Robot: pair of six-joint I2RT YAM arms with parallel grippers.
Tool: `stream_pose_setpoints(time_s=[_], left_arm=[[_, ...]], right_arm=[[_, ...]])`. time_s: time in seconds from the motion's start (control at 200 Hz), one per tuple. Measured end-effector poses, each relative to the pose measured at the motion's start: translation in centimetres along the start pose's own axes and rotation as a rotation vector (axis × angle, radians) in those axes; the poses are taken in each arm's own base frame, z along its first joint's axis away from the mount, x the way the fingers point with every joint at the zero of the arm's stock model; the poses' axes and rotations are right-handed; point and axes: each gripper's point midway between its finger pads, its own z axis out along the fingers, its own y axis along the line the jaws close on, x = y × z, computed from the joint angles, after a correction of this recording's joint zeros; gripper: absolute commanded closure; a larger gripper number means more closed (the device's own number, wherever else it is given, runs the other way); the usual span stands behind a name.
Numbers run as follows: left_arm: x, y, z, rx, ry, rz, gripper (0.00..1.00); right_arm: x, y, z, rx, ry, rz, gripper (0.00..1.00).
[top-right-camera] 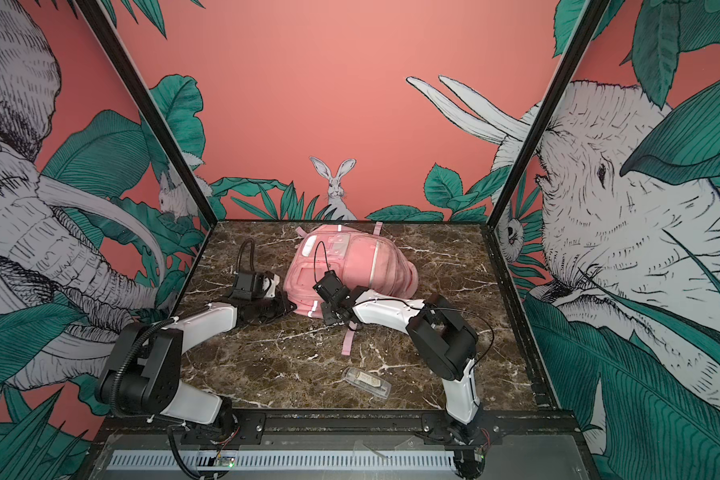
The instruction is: Pack the student bag
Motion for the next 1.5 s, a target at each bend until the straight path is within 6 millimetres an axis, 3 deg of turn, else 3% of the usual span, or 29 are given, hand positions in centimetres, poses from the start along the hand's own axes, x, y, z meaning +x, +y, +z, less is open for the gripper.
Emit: stream_pose_setpoints(time_s=[0.395,0.75,1.17,1.365,1.501], left_arm=[[-0.3,0.1,-0.1,-0.026,0.005,0.008,0.99],[-1.5,1.3,-0.1,-0.097,0.034,0.022,1.0],[-4.2,2.3,-0.3,-0.125,0.004,0.026,1.0],[-4.3,2.3,-0.3,-0.122,0.002,0.025,1.0],[-4.3,2.3,-0.3,-0.12,0.003,0.025,1.0]], right_arm=[[0.0,0.1,-0.3,-0.006,0.003,-0.01,1.0],[0.5,0.6,-1.9,-0.066,0.012,-0.056,1.0],[3.3,0.9,-2.9,-0.127,0.111,-0.096,1.0],[3.2,0.9,-3.0,-0.125,0.108,-0.096,0.81],[1.9,1.4,-3.4,-0.134,0.08,-0.094,0.69]])
